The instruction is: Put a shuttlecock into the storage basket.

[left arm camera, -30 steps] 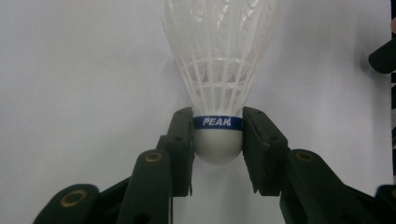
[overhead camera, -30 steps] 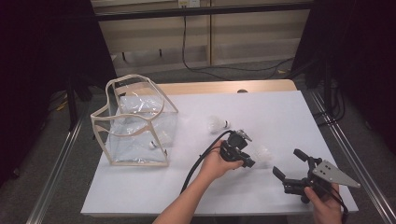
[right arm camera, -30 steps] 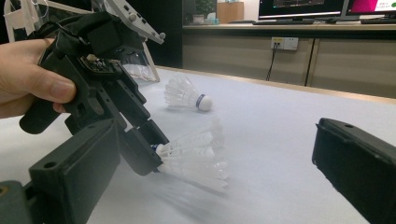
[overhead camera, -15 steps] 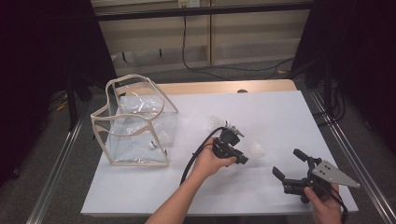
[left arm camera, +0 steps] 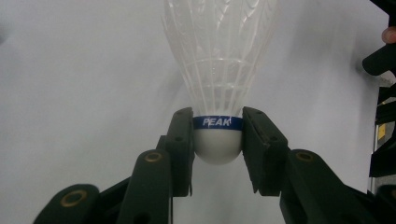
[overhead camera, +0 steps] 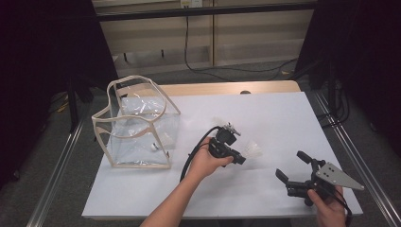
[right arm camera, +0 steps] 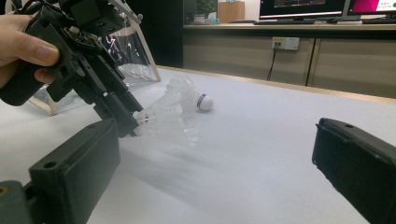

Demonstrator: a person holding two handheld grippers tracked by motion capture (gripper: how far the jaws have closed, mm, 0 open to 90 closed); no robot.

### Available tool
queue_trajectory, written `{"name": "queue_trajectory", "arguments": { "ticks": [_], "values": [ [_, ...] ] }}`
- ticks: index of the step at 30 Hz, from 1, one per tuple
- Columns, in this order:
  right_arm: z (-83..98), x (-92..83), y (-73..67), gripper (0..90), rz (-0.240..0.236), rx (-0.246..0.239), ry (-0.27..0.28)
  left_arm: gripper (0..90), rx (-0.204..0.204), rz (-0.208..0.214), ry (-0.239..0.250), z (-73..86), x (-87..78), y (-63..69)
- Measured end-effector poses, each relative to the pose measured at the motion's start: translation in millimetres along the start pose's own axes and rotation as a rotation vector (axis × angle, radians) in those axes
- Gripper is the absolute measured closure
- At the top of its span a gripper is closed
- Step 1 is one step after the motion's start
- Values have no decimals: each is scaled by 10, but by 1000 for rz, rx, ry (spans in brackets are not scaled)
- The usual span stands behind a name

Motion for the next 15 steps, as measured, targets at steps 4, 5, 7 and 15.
{"name": "queue_trajectory", "arguments": {
  "ticks": [4,5,7,15],
  "values": [
    [0,0,-2,7,0,1,0,655,-5,-7,2,-11,-42,-8],
    [0,1,-1,7,0,0,0,654,-6,-5,4,-12,-53,-13],
    [1,0,-2,7,0,2,0,654,-13,-3,4,-16,-76,-21],
    [1,1,-4,7,0,1,-3,655,-19,-13,2,-41,-168,-38]
  ]
}}
Point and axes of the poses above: each handheld gripper's, and its own axes: x roughly forward along the jaws, z roughly out of its underside, y roughly to its right, the point moved 3 cm from there along x, roughly forward along the jaws, and after that the axes turned 11 degrees about y, right-handed, at the moved point
